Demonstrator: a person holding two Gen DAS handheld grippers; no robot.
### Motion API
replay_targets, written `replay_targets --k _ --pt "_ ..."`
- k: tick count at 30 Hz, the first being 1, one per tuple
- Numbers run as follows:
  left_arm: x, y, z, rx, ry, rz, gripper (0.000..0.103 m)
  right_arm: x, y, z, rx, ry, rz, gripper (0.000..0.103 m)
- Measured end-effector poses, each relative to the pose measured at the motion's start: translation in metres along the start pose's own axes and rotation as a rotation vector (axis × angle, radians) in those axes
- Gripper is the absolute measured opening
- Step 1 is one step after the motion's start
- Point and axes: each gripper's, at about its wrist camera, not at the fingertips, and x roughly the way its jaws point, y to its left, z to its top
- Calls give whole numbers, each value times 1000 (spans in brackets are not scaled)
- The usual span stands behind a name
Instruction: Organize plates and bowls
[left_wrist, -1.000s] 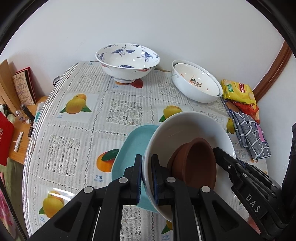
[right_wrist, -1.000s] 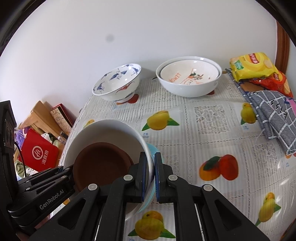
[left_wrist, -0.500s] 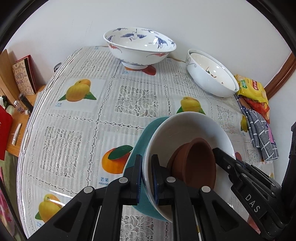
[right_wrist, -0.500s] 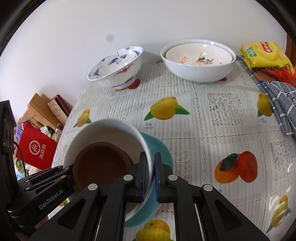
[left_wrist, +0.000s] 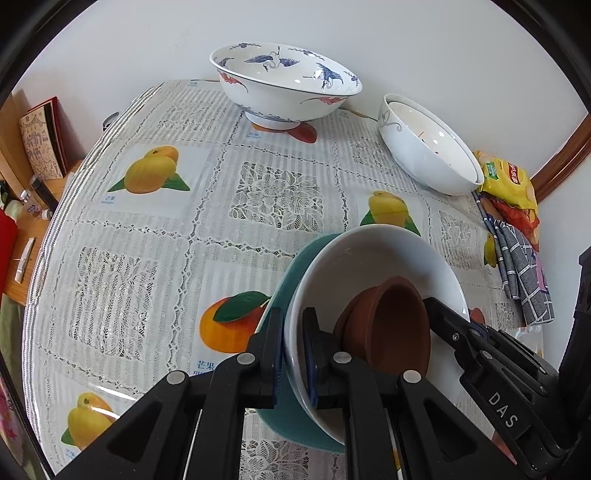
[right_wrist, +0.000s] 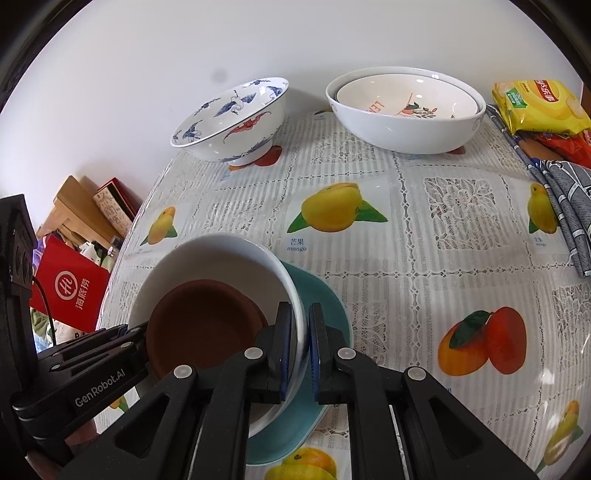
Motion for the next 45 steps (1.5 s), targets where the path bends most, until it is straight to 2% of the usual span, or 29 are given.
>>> replay_targets --k 8,14,19,22,25,31,35,38,42,45 --pt "-1 1 1 -2 17 -9 13 -3 -1 1 7 -6 -2 10" --pt "-5 1 -2 -11 23 -25 18 -11 3 1 -11 -23 -23 11" --pt "-14 0 -5 -15 34 -22 27 -17 4 -2 -12 -22 -23 11" --pt "-21 -1 -7 -8 18 -16 30 -20 5 -5 -16 -22 -23 17" --pt "-31 0 -9 -11 -1 -11 44 -25 8 -9 -22 -19 -21 19" --pt "-49 -1 -18 -2 -25 -10 45 -37 10 -17 -32 -13 -27 23" --pt "-65 -7 -29 25 -46 -4 47 -54 7 -27 -25 -19 -35 25" --pt "-82 -19 -41 59 -77 -9 51 -76 1 -39 -16 -46 -48 34" --pt "-103 -36 -60 97 -116 -23 54 -112 -8 -59 -14 -89 -111 43" --pt "-120 -53 -77 131 -156 -24 58 -137 -17 -75 -9 -117 -162 43"
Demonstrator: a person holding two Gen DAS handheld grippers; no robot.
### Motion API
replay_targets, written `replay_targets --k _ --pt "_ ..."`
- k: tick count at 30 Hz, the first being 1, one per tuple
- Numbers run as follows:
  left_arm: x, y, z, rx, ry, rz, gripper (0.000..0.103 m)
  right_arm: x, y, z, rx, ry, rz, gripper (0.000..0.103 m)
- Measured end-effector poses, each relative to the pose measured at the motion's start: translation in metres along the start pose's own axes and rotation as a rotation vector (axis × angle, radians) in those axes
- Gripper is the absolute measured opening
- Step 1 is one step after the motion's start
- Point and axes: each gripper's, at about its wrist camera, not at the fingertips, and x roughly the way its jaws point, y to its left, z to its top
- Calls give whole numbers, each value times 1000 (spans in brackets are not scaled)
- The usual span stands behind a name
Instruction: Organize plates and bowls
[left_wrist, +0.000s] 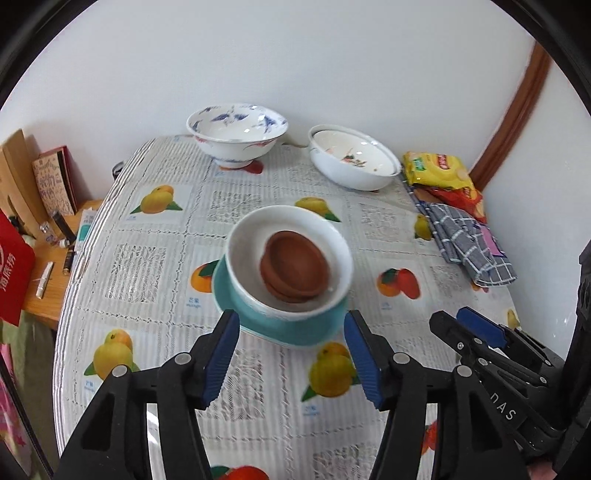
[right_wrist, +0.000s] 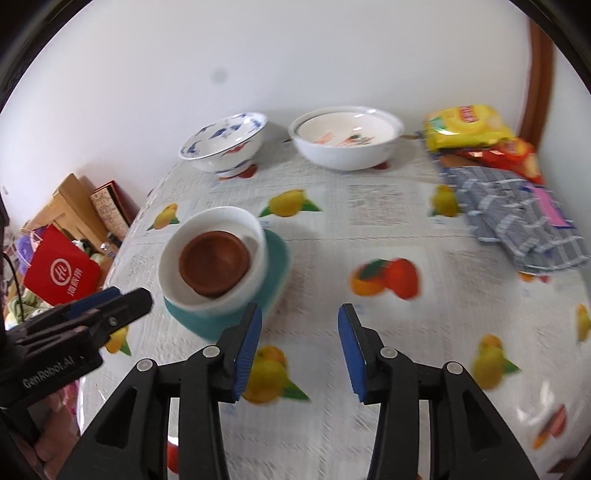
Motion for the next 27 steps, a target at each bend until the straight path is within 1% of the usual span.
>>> replay_targets --k 2,4,6,7,10,11,12,13,14,15,21,27 --pt "-12 -12 -7 25 -26 6 59 -18 -7 -9 -6 -21 -35 43" --pt "-26 -25 -17 47 -51 8 65 -39 -14 -19 -4 -51 -70 43" --pt "-41 -38 -27 68 -75 11 68 -56 -21 -26 -1 -68 -88 43" --pt "-46 -42 -30 73 -82 11 73 -63 -24 -29 2 -74 -93 43" --pt "-67 -55 -45 83 -121 17 76 -88 -37 -44 33 -101 -123 45" --pt "-71 -58 -48 83 -129 19 77 -94 -40 -49 39 -107 -132 49" --pt "-77 -62 -53 84 -139 20 78 -99 -43 -54 45 -114 -141 57" --pt "-81 -65 -58 85 -147 20 80 -106 -46 -59 50 -122 -147 62" --pt "-86 -68 -62 86 -155 20 81 -113 -49 -64 55 -131 -150 71" --pt "-91 -70 -67 87 -162 19 83 -120 -51 -70 61 -141 -151 76" --pt "-113 -81 -92 97 -184 26 89 -151 -60 -100 85 -169 -186 89" --pt "-127 -88 -108 121 -205 47 91 -168 -64 -116 97 -182 -203 89"
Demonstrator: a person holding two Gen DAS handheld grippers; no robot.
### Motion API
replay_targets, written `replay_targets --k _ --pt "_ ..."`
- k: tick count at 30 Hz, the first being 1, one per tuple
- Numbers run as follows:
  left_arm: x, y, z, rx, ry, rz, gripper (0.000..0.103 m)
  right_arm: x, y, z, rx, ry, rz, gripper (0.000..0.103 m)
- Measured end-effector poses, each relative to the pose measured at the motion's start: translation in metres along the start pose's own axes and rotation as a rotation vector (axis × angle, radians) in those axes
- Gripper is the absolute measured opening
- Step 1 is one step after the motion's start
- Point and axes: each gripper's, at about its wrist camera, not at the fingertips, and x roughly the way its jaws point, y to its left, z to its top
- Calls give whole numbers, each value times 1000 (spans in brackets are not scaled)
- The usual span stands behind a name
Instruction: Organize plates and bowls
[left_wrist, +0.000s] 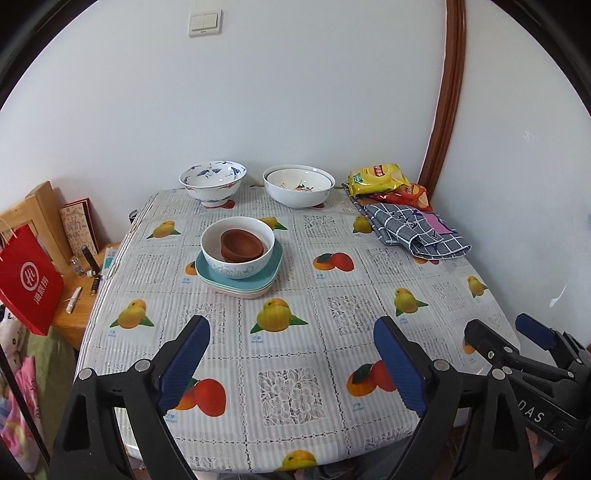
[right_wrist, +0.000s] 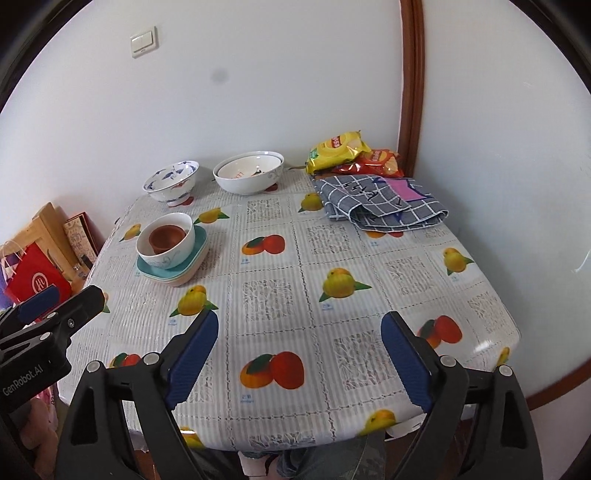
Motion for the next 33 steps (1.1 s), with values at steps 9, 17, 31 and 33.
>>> replay_targets --k 9,17,31,33 --pt "-9 -6 0 15 -19 10 91 -12 -1 -3 -8 -26 -7 89" --pt "-11 -4 -2 9 -19 15 91 -18 0 -5 -2 -38 -3 89" --pt "-15 -5 -4 8 -21 19 92 -27 2 -8 -6 -55 -3 90" --pt "-15 -5 -5 9 -21 19 92 -27 1 -8 -4 -54 -1 90"
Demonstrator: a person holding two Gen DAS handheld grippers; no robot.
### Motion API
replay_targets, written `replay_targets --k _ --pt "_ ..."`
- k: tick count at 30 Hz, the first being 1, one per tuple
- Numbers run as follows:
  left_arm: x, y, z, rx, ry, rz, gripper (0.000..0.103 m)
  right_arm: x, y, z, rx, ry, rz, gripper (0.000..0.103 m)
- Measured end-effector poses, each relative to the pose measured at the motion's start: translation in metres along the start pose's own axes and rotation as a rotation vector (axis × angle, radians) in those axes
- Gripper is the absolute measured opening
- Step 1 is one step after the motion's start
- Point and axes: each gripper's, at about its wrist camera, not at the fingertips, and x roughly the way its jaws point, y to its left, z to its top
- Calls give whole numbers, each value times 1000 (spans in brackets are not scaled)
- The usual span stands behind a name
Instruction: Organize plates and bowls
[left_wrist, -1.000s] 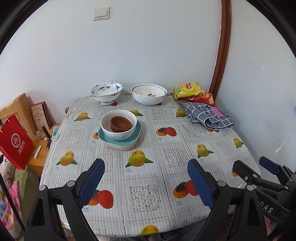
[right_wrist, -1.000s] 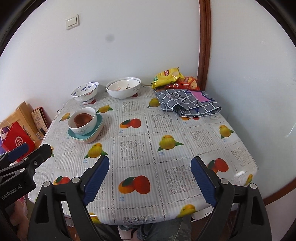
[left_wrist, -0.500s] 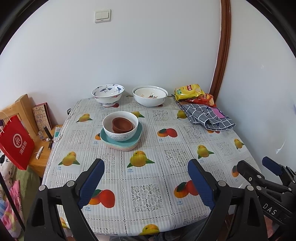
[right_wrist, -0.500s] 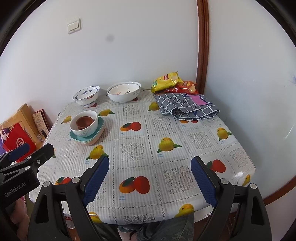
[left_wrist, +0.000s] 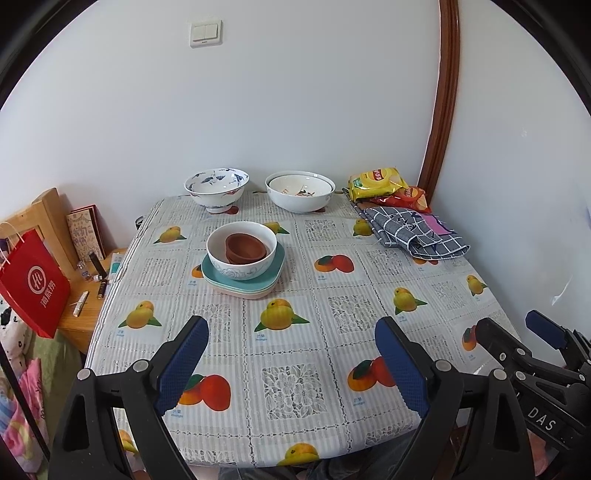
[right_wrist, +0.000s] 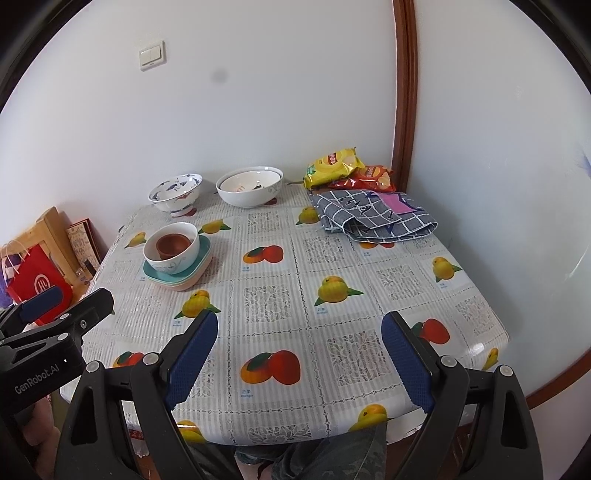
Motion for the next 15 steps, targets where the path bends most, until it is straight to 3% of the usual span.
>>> replay_targets --k 15 --pt "-1 -2 -3 1 1 -1 92 -3 0 -1 0 -8 3 90"
